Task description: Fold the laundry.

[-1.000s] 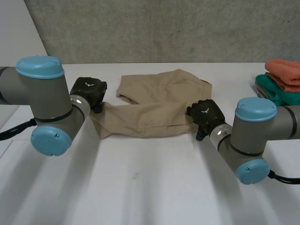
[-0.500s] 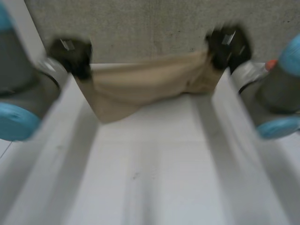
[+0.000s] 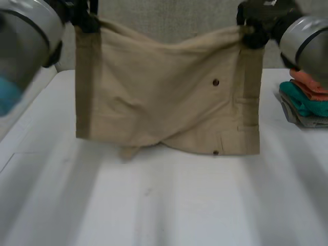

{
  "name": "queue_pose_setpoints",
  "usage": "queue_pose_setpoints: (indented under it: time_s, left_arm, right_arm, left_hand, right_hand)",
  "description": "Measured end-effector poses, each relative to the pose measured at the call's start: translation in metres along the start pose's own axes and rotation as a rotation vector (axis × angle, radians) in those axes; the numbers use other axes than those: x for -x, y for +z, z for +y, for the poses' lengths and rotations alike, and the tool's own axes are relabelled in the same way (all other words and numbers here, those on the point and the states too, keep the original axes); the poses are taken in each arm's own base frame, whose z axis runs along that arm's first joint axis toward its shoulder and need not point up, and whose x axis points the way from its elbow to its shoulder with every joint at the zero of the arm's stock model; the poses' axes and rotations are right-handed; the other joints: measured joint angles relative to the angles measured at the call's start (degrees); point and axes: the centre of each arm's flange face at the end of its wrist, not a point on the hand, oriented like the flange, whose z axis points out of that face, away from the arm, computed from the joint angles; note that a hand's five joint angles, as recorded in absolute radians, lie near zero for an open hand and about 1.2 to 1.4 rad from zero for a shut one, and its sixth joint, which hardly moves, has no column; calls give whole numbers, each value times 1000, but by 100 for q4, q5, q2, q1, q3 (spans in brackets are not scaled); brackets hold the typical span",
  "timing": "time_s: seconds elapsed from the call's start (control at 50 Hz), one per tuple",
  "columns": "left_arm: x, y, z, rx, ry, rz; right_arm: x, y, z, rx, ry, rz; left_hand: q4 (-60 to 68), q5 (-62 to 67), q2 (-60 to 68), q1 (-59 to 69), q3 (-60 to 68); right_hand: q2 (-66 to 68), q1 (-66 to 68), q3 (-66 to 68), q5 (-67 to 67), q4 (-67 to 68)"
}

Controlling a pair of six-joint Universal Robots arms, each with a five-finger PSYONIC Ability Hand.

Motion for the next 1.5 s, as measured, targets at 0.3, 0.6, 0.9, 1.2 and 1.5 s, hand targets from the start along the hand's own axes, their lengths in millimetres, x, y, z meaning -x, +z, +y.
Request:
queue_pose_setpoints:
  time_s: [0.3, 0.6, 0.9, 1.2, 1.5]
  left_arm:
    - [49, 78, -49, -555, -132, -172]
    - [59, 62, -58, -586, -182, -152]
    - [3, 25, 181, 207, -134, -4]
    - [-21, -72, 175, 617, 84, 233]
    - [-41, -142, 164, 816, 334, 493]
  right_arm:
    - [-12, 53, -70, -742, 5, 356]
    - [21, 47, -56, -647, 43, 239]
    - [113, 10, 155, 12, -64, -51]
    - [118, -69, 148, 318, -264, -247]
    - [107, -147, 128, 579, -435, -575]
  left_hand:
    - [1, 0, 4, 0, 0]
    - [1, 0, 3, 0, 0]
    - [1, 0, 5, 0, 0]
    - [1, 0, 5, 0, 0]
    - [-1181, -978, -1162, -1202, -1125]
  right_hand:
    - [10, 0, 21, 0, 7]
    - [10, 0, 21, 31, 7]
    - [10, 0, 21, 31, 8]
    - [10, 0, 21, 31, 8]
    - [10, 0, 21, 31, 8]
